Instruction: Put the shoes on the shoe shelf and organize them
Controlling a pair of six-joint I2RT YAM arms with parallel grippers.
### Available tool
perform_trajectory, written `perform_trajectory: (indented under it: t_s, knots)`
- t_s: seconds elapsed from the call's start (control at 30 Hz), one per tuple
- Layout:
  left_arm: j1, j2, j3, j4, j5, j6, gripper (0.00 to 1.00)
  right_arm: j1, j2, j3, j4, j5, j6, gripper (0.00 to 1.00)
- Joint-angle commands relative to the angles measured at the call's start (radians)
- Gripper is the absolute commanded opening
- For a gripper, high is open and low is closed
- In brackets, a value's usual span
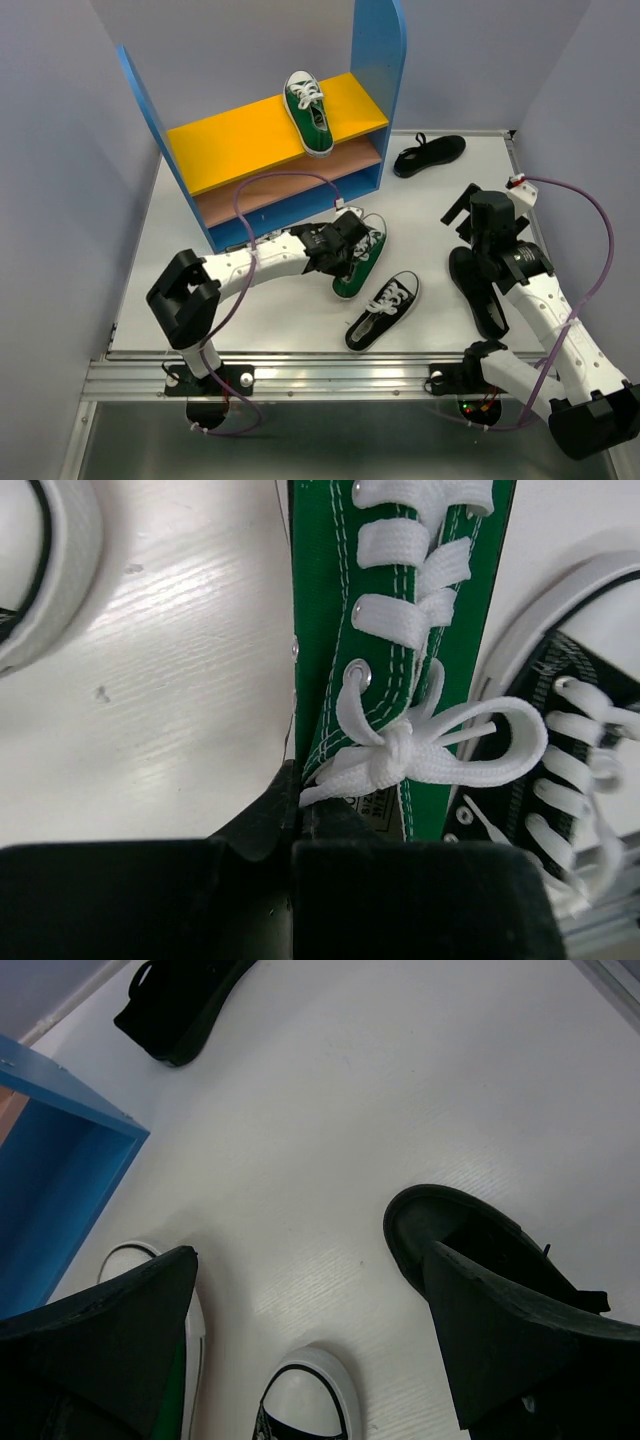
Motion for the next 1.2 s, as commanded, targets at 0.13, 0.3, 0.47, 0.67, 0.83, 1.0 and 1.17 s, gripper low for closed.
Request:
perform_trajectory:
  t_s: [0.13, 0.3, 0.47, 0.67, 0.83, 1.0, 1.17]
  knots:
    - [-0.001, -0.193, 0.291, -0.14, -0.044, 0.024, 0.0, -0.002, -0.008, -0.004, 0.028, 0.016, 0.004, 1.0]
    - [0.023, -0.212, 0.47, -0.247, -0.057, 0.023, 0.0, -0.002, -0.023, -0.003, 0.028, 0.033, 0.001, 1.0]
    - [0.066, -0.213, 0.602, -0.29, -0.078, -0.018, 0.0, -0.002, -0.029, -0.001, 0.03, 0.028, 0.008, 1.0]
    - [0.12, -0.161, 0.779, -0.284, -0.127, -0.066, 0.0, -0.002, -0.026, 0.004, 0.028, 0.014, 0.011, 1.0]
    - [0.154, -0.103, 0.906, -0.279, -0.167, -0.104, 0.0, -0.002, -0.031, 0.01, 0.024, 0.013, 0.008, 1.0]
    - [0.2, -0.048, 0.992, -0.212, -0.187, -0.179, 0.0, -0.002, -0.034, 0.007, 0.022, 0.005, 0.016, 1.0]
    - [0.235, 0.018, 1.046, -0.151, -0.173, -0.233, 0.0, -0.002, -0.037, 0.011, 0.016, 0.005, 0.016, 1.0]
